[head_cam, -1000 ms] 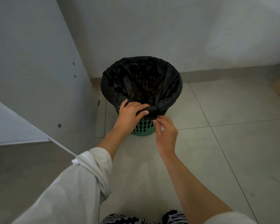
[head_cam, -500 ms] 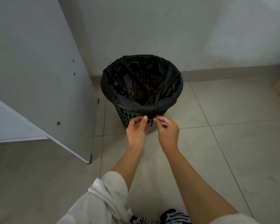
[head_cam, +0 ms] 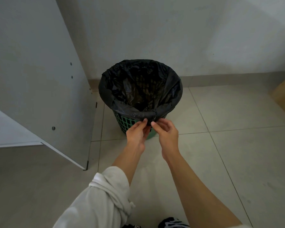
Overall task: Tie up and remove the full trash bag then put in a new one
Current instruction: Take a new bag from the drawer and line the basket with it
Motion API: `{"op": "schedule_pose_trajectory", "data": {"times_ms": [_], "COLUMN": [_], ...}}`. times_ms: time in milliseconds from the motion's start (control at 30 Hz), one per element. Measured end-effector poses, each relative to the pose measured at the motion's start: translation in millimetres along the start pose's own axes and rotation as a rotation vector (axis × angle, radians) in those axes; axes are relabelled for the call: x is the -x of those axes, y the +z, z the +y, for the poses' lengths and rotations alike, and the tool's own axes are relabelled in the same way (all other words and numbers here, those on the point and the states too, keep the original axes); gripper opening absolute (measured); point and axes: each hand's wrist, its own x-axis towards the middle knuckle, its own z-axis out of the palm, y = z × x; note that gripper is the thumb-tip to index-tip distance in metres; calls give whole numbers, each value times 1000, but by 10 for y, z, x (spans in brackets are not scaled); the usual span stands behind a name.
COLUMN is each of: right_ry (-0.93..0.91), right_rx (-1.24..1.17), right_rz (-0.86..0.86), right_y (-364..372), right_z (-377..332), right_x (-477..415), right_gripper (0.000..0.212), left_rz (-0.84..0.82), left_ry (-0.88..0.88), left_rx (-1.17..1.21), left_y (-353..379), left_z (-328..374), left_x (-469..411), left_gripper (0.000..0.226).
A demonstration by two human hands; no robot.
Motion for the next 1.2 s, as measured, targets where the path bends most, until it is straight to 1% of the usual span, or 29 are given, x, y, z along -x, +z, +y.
{"op": "schedule_pose_trajectory", "data": {"times_ms": [100, 133, 200, 267, 333, 400, 500, 633, 767, 833, 900, 967, 1067, 1200], "right_ry": [-38, -56, -83, -90, -82, -78, -75, -89, 32, 97, 173, 238, 282, 270], "right_rx": [148, 210, 327, 364, 363, 374, 449, 518, 384, 313, 210, 124, 97, 69], "right_rz": [15, 28, 42, 40, 25, 2, -27, -37, -53, -66, -83, -84, -24, 100], "right_y": [85, 119, 160, 172, 157, 150, 148, 158, 153, 148, 147, 148, 150, 156], "right_z": [32, 45, 59, 30, -3, -44, -76, -78, -69, -69, -78, -78, -32, 25], "right_x": [19, 24, 28, 35, 33, 30, 8, -45, -57, -40, -13, 27, 69, 171], "right_gripper": [5, 9, 26, 37, 41, 34, 18, 14, 4, 8, 12, 17, 21, 8], "left_rz": [-21, -32, -49, -51, -53, -60, -43, 0, 4, -38, -113, -154, -123, -101], "left_ry": [-33, -40, -54, -70, -87, -108, -107, -63, -106, -172, -220, -214, -164, -114], "left_rx": [-78, -98, -130, -155, -185, -212, -242, -246, -267, -286, -277, -252, -267, -321], "left_y": [-60, -78, -116, -145, -171, -189, -208, -234, -258, -275, -281, -277, -259, -256], "left_z": [43, 54, 69, 79, 93, 109, 117, 105, 109, 123, 142, 154, 163, 178], "left_x": [-15, -18, -21, -31, -46, -54, -59, -44, -11, -2, 3, -9, -9, -29], "left_gripper": [6, 5, 3, 5, 7, 6, 5, 7, 14, 19, 19, 13, 6, 9]}}
